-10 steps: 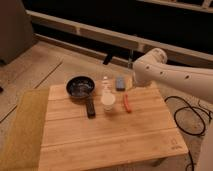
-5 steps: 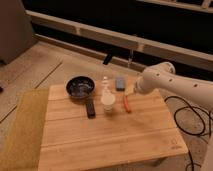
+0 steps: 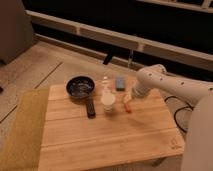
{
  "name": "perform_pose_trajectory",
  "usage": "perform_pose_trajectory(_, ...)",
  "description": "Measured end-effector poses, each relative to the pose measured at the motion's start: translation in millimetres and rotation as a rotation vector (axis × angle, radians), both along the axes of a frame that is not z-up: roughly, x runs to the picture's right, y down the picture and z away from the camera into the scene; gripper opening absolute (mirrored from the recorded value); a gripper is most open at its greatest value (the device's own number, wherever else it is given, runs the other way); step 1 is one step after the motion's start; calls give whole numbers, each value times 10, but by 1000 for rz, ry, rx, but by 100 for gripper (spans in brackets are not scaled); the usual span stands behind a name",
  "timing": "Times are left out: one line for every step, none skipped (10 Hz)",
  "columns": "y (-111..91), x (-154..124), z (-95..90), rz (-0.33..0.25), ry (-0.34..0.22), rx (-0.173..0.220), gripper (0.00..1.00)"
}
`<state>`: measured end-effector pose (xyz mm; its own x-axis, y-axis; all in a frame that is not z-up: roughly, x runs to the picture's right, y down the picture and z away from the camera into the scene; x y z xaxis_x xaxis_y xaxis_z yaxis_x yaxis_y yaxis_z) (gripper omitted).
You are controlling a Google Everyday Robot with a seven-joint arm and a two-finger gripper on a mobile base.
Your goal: Place the pepper in the ceramic cup
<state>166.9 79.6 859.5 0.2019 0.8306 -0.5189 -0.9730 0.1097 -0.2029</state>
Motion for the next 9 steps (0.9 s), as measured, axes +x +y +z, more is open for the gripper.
perform_pose_trajectory(51,-14,98,-21,11,-43,65)
perform_pose_trajectory(71,-46,177,-36,13,-72,65)
perform_pose_trajectory(76,-104,267,-52,9,-98,65)
perform_pose_trajectory(67,-141,317,-58,5,-110,65)
perform_pose_trajectory(61,-175,400,-65,3,-133,65)
perform_pose_trajectory(62,-200,472,-71,0,-154,65)
perform_pose_trajectory(72,-223,530,-79,-4,-174,65)
perform_pose_trajectory(96,-236,566,-91,-9,-192,65)
perform_pose_trajectory(135,-234,624,-113,-13,-223,65)
